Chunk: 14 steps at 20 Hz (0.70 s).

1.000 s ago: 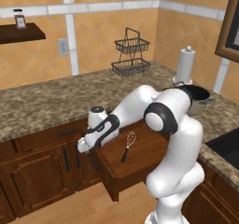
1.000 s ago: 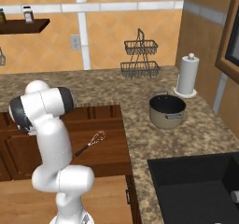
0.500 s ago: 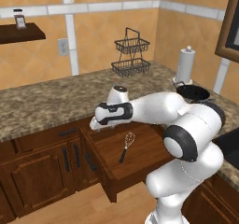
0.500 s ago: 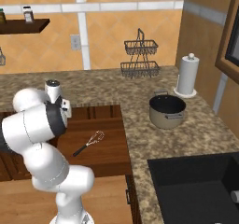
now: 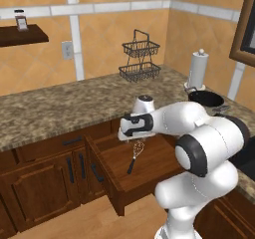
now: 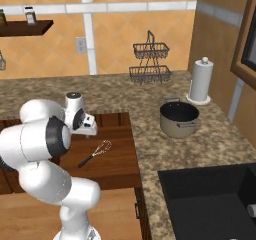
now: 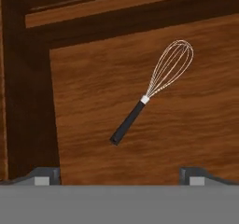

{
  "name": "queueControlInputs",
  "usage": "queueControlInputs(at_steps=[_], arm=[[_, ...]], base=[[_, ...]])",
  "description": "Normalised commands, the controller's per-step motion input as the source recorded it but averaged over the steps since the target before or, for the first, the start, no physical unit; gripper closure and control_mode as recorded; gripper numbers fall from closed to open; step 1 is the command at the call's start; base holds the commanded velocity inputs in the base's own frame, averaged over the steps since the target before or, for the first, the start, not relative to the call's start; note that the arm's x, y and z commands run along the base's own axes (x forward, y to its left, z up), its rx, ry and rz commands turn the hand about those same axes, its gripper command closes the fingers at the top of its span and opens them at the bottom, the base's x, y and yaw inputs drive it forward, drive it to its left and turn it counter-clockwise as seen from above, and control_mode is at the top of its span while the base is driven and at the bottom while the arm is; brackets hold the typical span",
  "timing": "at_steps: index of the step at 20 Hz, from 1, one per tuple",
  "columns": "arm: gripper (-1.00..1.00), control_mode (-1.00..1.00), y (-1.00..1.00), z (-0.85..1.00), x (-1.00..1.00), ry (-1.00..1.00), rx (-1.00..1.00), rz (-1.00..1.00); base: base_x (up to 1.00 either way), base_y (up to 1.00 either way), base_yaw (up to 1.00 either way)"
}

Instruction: Pick the whisk from the drawer and place it on the counter.

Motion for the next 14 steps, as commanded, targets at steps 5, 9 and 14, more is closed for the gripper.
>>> queueControlInputs(at_steps=[5, 9, 14], arm=[[-1.0, -1.0, 0.09, -0.47, 0.06, 0.38, -0.06, -0.21], [-1.0, -1.0, -0.01, -0.65, 0.09, 0.03, 0.0, -0.21], [-1.0, -1.0, -0.02, -0.6, 0.26, -0.03, 0.0, -0.2]], base=[[0.0, 0.0, 0.0], [0.0, 0.0, 0.0], [0.0, 0.0, 0.0]])
